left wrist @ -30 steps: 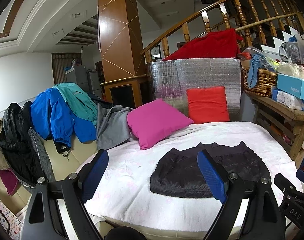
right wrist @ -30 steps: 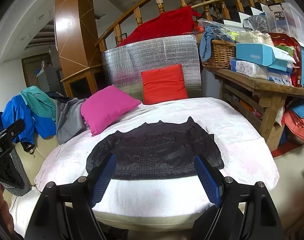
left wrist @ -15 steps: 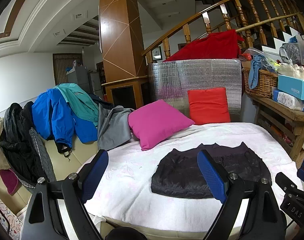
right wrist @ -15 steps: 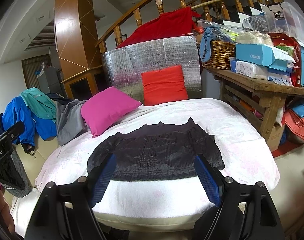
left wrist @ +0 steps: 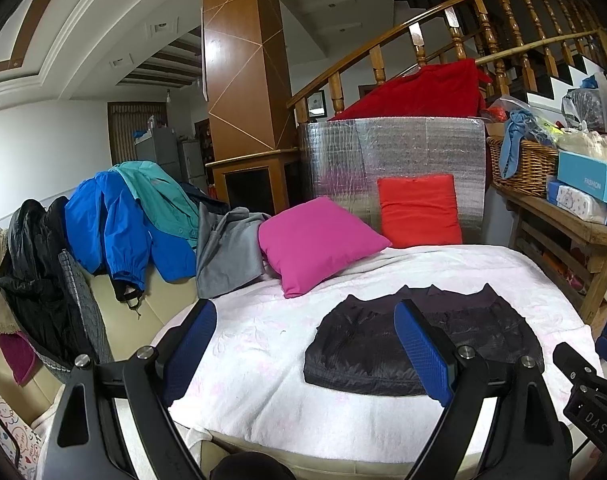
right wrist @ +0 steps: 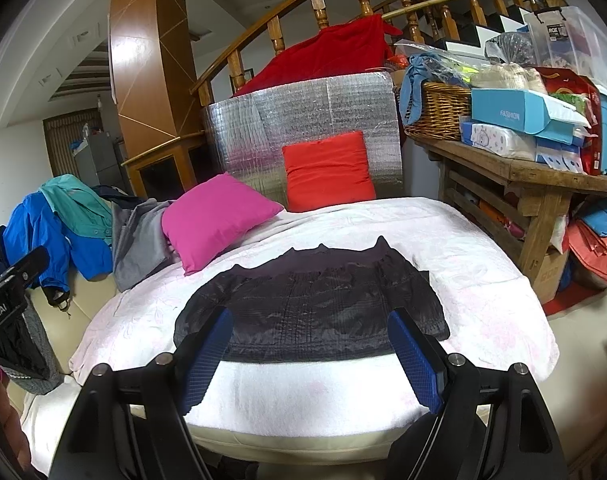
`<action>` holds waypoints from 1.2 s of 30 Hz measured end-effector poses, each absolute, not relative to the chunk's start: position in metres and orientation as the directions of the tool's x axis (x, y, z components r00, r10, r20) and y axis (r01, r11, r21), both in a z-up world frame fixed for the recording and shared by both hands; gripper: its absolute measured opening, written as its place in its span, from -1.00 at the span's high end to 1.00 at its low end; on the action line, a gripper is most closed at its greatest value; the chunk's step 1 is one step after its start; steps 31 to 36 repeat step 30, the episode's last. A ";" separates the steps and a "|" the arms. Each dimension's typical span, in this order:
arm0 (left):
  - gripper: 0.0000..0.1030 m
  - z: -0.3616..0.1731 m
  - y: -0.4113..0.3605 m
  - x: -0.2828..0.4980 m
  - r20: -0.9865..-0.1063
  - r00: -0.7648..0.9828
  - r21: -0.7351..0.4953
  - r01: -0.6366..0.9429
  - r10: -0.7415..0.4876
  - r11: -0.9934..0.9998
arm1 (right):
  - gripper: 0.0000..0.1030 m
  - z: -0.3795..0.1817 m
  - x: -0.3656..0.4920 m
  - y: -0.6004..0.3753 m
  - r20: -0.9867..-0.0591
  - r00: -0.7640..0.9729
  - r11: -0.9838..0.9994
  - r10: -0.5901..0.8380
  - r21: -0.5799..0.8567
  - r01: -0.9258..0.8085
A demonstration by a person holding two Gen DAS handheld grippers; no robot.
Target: Fold large clothes
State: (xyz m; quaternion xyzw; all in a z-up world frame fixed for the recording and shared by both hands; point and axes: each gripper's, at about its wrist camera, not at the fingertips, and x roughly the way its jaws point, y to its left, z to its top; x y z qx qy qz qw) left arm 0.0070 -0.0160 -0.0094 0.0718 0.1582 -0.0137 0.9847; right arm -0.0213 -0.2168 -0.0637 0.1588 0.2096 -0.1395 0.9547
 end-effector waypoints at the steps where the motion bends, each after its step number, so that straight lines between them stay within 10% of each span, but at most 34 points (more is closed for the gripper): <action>1: -0.76 -0.009 -0.016 0.007 -0.312 0.950 0.136 0.048 -0.003 0.989 | -0.61 -0.063 -0.021 -0.217 -0.443 0.874 0.911 -0.200 0.244 0.332; 36: -0.76 -0.015 -0.026 0.052 -0.342 0.940 0.127 0.030 0.016 0.991 | -0.61 -0.053 0.029 -0.244 -0.454 0.866 0.908 -0.211 0.238 0.345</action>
